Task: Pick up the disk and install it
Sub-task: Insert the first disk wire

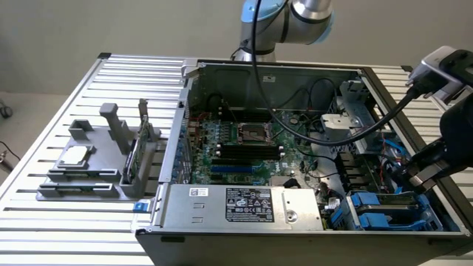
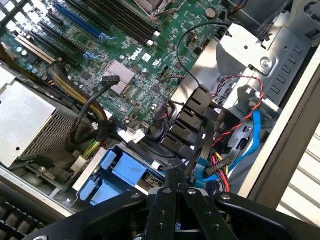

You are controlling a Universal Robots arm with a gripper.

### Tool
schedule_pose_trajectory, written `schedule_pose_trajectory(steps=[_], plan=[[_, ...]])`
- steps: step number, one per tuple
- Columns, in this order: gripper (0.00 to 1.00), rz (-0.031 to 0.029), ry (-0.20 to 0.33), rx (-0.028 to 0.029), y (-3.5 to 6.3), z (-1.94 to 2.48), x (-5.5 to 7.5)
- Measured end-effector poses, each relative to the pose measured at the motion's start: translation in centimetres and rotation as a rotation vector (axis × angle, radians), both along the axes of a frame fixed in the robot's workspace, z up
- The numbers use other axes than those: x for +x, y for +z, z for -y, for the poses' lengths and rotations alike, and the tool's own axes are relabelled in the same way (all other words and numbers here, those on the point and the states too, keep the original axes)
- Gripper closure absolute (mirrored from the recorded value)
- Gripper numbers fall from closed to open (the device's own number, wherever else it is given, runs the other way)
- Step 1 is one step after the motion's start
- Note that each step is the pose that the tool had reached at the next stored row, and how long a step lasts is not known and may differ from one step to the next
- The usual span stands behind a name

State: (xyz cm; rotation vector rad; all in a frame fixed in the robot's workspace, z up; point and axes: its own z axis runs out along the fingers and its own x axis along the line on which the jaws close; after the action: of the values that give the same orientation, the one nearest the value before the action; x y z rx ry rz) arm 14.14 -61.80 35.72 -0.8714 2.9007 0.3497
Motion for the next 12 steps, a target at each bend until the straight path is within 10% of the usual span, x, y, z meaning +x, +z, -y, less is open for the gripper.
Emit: schedule_pose_trajectory(steps=[12], plan=[[0.89,-0.0207,-0.142,0.0019,0.01,0.00,0.00]])
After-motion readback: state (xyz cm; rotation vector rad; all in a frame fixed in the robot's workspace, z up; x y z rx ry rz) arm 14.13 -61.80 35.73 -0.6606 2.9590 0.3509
